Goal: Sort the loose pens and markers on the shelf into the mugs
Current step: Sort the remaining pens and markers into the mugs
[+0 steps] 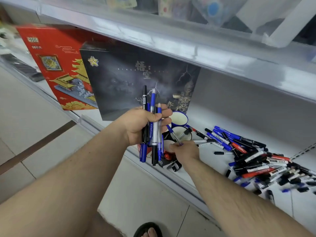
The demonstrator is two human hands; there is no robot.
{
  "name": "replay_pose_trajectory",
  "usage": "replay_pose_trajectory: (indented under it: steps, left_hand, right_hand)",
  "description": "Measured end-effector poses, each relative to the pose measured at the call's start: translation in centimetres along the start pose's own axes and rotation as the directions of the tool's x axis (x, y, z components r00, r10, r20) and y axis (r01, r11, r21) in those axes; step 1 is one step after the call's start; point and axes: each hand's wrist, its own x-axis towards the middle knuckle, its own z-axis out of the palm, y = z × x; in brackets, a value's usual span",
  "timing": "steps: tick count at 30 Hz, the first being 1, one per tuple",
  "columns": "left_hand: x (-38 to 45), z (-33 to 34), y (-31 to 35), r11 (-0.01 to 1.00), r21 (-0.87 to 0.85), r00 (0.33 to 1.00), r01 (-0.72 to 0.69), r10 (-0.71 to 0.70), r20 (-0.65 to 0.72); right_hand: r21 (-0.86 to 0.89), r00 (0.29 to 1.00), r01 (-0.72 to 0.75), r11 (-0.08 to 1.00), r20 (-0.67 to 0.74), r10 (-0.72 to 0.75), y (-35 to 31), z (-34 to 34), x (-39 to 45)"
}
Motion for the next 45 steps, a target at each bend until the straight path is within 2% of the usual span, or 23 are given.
replay_pose_trajectory:
  steps: [2,6,8,9,11,12,13,15,18,20,23,26,28,30,34,37,41,45]
  left_hand:
    - [0.0,-0.1,0.0,1.000,-0.007,1.000,-0.003,0.003,0.013]
    - [-0.1,0.1,-0.1,1.000,-0.011,0.999,-0.002,0.003,0.044]
    - [-0.1,0.3,-0.2,0.999,-0.033,0.999,-0.019,0.020,0.047]
    - [-0.1,0.4,-0.2,0.998,-0.052,0.998,-0.027,0.030,0.049]
    - [0.1,0.6,-0.3,0.994,-0.100,0.998,-0.039,0.044,0.048]
    - [0.2,0.7,-0.4,0.991,-0.130,0.998,-0.039,0.044,0.039]
    - [0.3,0.9,-0.4,0.987,-0.154,0.998,-0.044,0.049,0.030]
    - [0.7,1.6,-0.6,0.982,-0.181,0.998,-0.057,0.061,0.017]
    - [0.8,3.4,-1.0,0.983,-0.165,0.997,-0.075,0.078,0.008]
    - [0.7,4.5,-1.4,0.990,-0.114,0.997,-0.077,0.078,0.005]
    - [0.6,5.2,-2.0,0.991,0.086,0.994,-0.104,0.106,-0.021]
    - [0.5,5.1,-1.9,0.957,0.249,0.986,-0.152,0.164,-0.027]
    - [0.4,5.1,-1.7,0.954,0.240,0.977,-0.180,0.201,-0.066]
    - [0.3,5.4,-1.6,0.955,0.215,0.967,-0.203,0.229,-0.107]
    - [0.2,7.4,-2.9,0.954,0.248,0.981,-0.167,0.187,-0.061]
    - [0.1,9.2,-4.3,0.953,0.270,0.984,-0.139,0.164,-0.071]
    - [-0.1,10.4,-5.4,0.983,0.171,0.988,-0.070,0.091,-0.122]
    - [-0.7,11.1,-5.5,0.992,0.126,1.000,-0.016,0.018,-0.016]
  right_hand:
    - [0.061,0.994,-0.077,0.995,0.079,0.073,0.4,0.5,0.2]
    - [0.005,0.981,-0.089,0.996,0.172,0.087,0.6,0.4,0.4]
    - [-0.065,0.990,-0.064,0.996,0.121,0.072,-0.4,-0.5,-0.2]
    - [-0.044,0.997,-0.047,0.998,0.057,0.049,-0.9,-1.0,-0.6]
    - [0.219,0.998,-0.042,0.975,-0.044,0.053,-1.9,-2.4,-2.1]
    - [0.362,0.998,-0.035,0.931,-0.041,0.054,-2.5,-3.3,-3.6]
    - [0.460,0.999,-0.032,0.888,-0.003,0.038,-3.2,-4.3,-5.3]
    - [0.535,0.993,-0.010,0.844,0.108,-0.056,-4.5,-6.1,-8.6]
    - [0.410,0.958,0.124,0.903,0.187,-0.216,-5.9,-8.0,-11.4]
    - [0.274,0.942,0.240,0.931,0.167,-0.292,-6.0,-8.4,-11.3]
    - [0.157,0.949,0.271,0.950,0.125,-0.291,-5.1,-8.8,-10.7]
    - [0.181,0.970,0.210,0.961,0.084,-0.228,-4.4,-9.9,-10.9]
    - [0.276,0.986,0.133,0.952,0.059,-0.155,-4.0,-11.0,-11.1]
    - [0.371,0.991,0.059,0.927,0.092,-0.100,-3.8,-12.1,-11.5]
    - [0.453,0.979,-0.039,0.891,0.194,-0.056,-3.6,-13.1,-12.5]
    - [0.452,0.976,-0.054,0.890,0.214,-0.049,-3.2,-13.3,-12.8]
    - [0.465,0.971,-0.061,0.883,0.233,-0.056,-2.4,-13.4,-12.9]
    - [0.525,0.938,-0.183,0.831,0.347,-0.012,-1.9,-14.2,-13.1]
